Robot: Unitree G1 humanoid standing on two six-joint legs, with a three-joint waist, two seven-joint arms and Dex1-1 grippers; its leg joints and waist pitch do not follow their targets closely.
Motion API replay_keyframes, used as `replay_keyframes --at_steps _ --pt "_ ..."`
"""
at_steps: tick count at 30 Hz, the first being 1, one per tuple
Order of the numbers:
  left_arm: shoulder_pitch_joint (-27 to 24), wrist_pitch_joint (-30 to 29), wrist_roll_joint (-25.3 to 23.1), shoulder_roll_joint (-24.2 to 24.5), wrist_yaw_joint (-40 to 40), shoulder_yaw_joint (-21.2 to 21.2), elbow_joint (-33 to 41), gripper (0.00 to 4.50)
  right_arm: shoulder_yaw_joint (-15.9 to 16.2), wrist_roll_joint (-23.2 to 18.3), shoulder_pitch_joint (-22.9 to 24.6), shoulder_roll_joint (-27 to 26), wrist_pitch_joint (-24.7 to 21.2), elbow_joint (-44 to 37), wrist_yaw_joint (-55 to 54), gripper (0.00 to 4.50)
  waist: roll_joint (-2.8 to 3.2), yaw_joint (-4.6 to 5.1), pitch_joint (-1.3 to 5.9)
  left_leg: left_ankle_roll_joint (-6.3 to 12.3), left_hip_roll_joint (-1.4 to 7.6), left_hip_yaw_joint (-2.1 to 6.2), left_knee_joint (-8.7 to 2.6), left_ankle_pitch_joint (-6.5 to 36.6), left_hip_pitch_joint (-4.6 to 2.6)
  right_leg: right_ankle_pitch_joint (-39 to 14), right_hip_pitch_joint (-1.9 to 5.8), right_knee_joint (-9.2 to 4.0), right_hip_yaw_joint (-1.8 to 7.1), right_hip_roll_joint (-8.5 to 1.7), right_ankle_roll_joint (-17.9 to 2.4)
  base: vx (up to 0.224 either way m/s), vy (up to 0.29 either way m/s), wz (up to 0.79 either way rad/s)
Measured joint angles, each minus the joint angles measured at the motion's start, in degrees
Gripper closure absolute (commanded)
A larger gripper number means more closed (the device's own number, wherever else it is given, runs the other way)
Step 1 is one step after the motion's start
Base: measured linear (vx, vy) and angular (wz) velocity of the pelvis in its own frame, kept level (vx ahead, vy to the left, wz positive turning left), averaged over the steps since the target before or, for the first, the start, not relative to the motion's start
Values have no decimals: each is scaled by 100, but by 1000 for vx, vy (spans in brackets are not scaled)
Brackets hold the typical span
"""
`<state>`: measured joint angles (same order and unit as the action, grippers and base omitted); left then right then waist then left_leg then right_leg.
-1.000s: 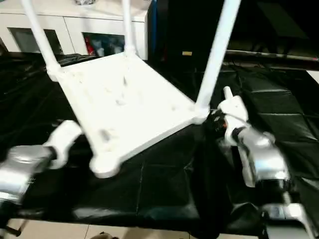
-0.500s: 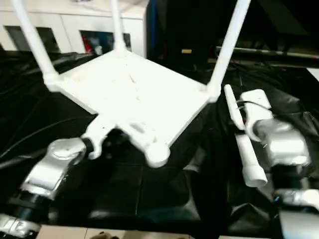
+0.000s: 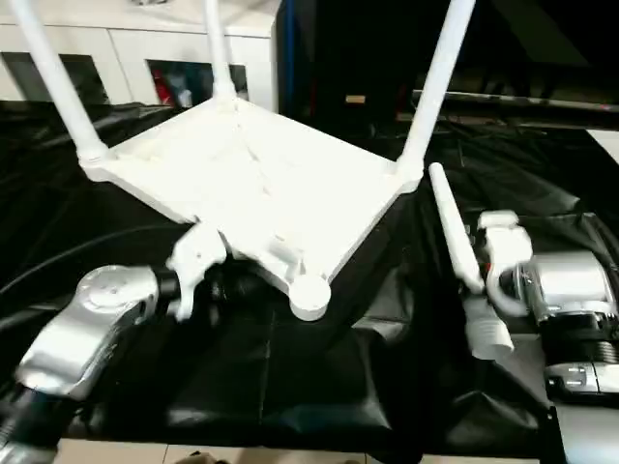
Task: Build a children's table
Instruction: Pick table leg
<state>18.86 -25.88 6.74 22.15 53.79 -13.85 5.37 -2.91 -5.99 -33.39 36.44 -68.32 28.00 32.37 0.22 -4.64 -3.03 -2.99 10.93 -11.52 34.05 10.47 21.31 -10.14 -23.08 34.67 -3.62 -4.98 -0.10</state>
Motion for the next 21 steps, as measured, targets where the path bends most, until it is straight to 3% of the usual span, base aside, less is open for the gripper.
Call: replay_keyframes --at_steps 14,15,21 --pt "209 -498 378 178 228 13 430 280 -80 -26 -2 44 -12 259 -94 163 -11 -27 2 -8 0 4 15 -3 -24 -18 15 30 3 -1 29 0 0 0" --pt "210 -504 382 180 229 13 433 252 -121 -24 -1 44 9 293 -132 176 -11 -28 3 -8 0 4 18 -3 -23 -17 15 30 3 -1 29 0 0 0" --pt "410 -585 460 35 -36 33 437 210 -511 -42 -3 5 243 568 -528 224 -10 -32 4 -8 -5 3 31 -3 -23 -7 24 30 4 -8 12 0 0 0"
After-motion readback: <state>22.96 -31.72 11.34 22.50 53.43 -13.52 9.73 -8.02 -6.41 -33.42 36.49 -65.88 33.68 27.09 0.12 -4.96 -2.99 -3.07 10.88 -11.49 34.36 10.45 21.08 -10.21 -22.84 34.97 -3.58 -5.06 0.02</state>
